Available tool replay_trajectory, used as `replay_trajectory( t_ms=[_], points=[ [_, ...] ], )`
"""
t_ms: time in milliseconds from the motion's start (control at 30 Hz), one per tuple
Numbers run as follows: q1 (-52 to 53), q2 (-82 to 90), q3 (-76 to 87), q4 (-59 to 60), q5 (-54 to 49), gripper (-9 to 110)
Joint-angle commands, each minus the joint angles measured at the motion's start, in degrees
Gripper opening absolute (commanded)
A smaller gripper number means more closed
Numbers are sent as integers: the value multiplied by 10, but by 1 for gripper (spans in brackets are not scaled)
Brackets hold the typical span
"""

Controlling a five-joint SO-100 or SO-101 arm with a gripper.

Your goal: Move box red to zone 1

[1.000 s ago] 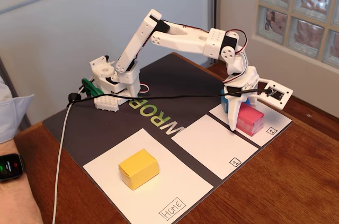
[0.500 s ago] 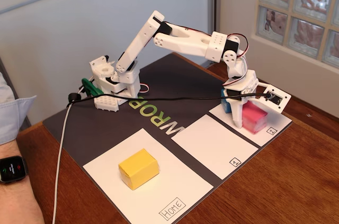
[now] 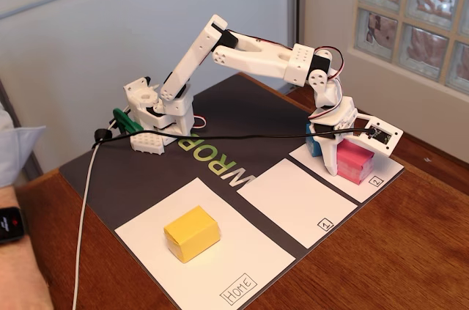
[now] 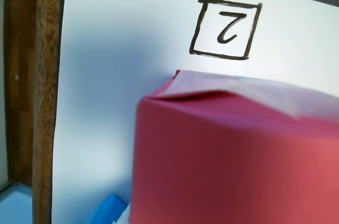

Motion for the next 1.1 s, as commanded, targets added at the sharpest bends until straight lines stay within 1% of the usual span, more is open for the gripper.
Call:
replay_trajectory(
  t_ms=[0,267,533,733,867,1067],
  points=[
    [16,77,-28,8,-19,0],
    [60,171,-120,132,-115,0],
    [95,307,-120,261,-170,0],
    [105,385,-111,360,-191,0],
    [119,437,-37,349,-197,0],
    [151,508,143,252,-204,0]
  ],
)
